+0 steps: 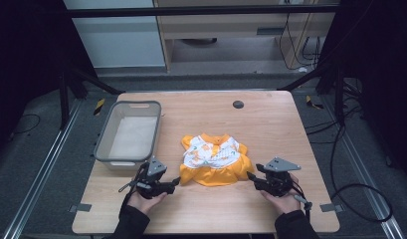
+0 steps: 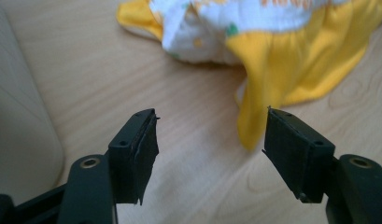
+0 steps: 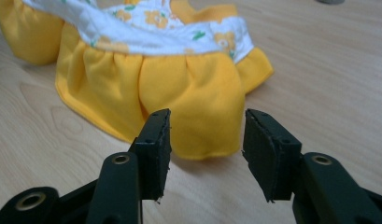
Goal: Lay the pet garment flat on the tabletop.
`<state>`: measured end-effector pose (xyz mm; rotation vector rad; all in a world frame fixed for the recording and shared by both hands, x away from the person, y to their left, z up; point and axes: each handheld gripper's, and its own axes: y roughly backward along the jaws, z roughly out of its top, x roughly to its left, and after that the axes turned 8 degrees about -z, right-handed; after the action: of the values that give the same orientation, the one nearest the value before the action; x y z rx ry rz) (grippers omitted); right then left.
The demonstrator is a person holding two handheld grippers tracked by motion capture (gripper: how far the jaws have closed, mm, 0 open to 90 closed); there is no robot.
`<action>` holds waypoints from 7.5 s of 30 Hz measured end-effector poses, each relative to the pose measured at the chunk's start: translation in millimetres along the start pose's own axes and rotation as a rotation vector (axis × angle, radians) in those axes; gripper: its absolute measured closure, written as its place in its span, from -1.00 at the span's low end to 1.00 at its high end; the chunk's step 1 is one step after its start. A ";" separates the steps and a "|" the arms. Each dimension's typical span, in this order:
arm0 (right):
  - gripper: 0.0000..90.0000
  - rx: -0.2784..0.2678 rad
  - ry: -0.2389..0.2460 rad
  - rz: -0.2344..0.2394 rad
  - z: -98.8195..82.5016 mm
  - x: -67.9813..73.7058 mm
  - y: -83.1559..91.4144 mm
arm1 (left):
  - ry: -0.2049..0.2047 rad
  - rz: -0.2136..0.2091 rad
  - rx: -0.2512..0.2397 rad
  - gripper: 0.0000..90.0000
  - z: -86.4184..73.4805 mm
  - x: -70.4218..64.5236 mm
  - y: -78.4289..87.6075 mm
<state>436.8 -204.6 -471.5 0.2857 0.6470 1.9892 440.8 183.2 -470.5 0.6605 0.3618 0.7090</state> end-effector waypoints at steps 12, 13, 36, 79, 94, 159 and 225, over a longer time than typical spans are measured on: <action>0.13 0.074 0.033 0.000 -9.6 10.2 -22.1 | -0.031 -0.037 0.060 0.25 0.4 -16.7 -21.1; 0.19 0.087 0.047 -0.003 -8.8 11.8 -25.7 | -0.027 -0.043 0.067 0.36 1.0 -16.5 -22.2; 0.99 0.019 0.045 0.065 4.3 14.7 5.7 | 0.031 -0.152 -0.001 0.91 5.2 -14.4 17.3; 0.43 0.090 0.021 0.037 -10.8 7.7 -14.4 | 0.034 -0.142 0.055 0.91 1.5 -12.4 6.8; 0.89 0.193 0.006 0.049 -11.8 11.6 -30.7 | 0.033 -0.137 0.055 0.90 1.5 -11.6 6.6; 0.88 0.202 0.083 0.202 -10.6 46.4 -20.9 | -0.093 -0.141 0.139 0.53 2.0 -40.7 -30.7; 0.96 0.018 -0.073 -0.075 48.8 -34.3 -107.1 | 0.037 0.175 -0.030 0.92 77.5 45.6 -95.7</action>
<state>555.5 -178.9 -487.9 0.3389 0.6211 1.8937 559.0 127.0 -480.7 0.6565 0.3290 0.8921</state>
